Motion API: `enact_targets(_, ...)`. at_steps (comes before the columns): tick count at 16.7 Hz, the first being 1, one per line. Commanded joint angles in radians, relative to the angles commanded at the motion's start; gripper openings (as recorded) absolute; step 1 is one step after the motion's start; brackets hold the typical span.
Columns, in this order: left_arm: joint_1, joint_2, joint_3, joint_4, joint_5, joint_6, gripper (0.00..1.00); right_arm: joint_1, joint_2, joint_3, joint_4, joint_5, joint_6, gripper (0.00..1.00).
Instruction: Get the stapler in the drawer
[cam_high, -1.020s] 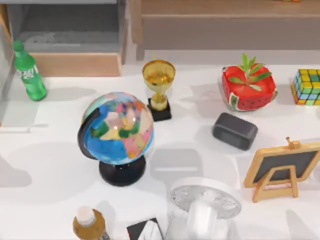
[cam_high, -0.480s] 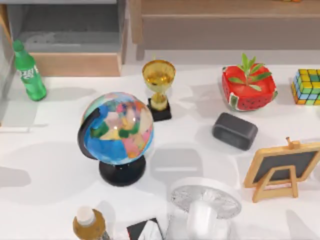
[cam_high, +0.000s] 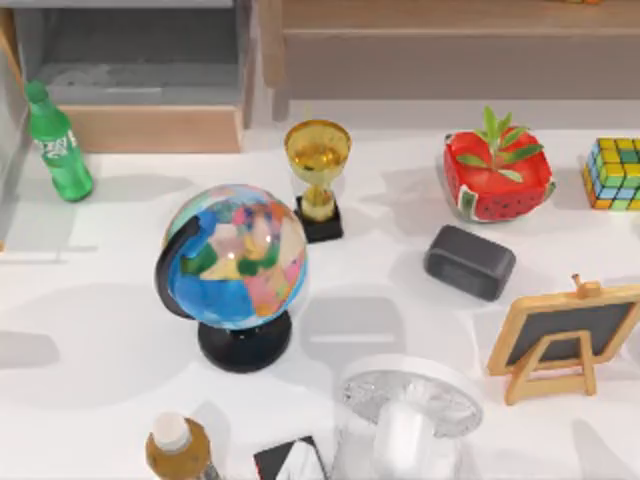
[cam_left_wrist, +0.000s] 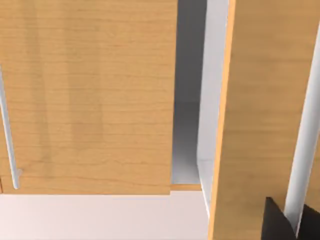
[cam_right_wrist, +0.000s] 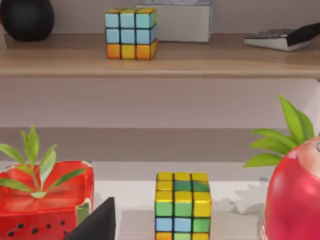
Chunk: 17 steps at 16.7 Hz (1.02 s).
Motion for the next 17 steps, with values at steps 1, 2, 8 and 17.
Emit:
enact_targets(1, -0.013, 0.010, 0.022, -0.012, -0.012, 0.000, 0.00, 0.000, 0.000, 0.000, 0.000, 0.000, 0.000, 1.00)
enact_targets(2, -0.027, 0.021, 0.050, -0.028, -0.027, -0.002, 0.00, 0.000, 0.000, 0.000, 0.000, 0.000, 0.000, 1.00)
enact_targets(8, -0.110, 0.082, 0.202, -0.113, -0.112, -0.005, 0.00, 0.000, 0.000, 0.000, 0.000, 0.000, 0.000, 1.00)
enact_targets(17, -0.159, 0.154, 0.362, -0.196, -0.165, -0.010, 0.00, 0.000, 0.000, 0.000, 0.000, 0.000, 0.000, 1.00)
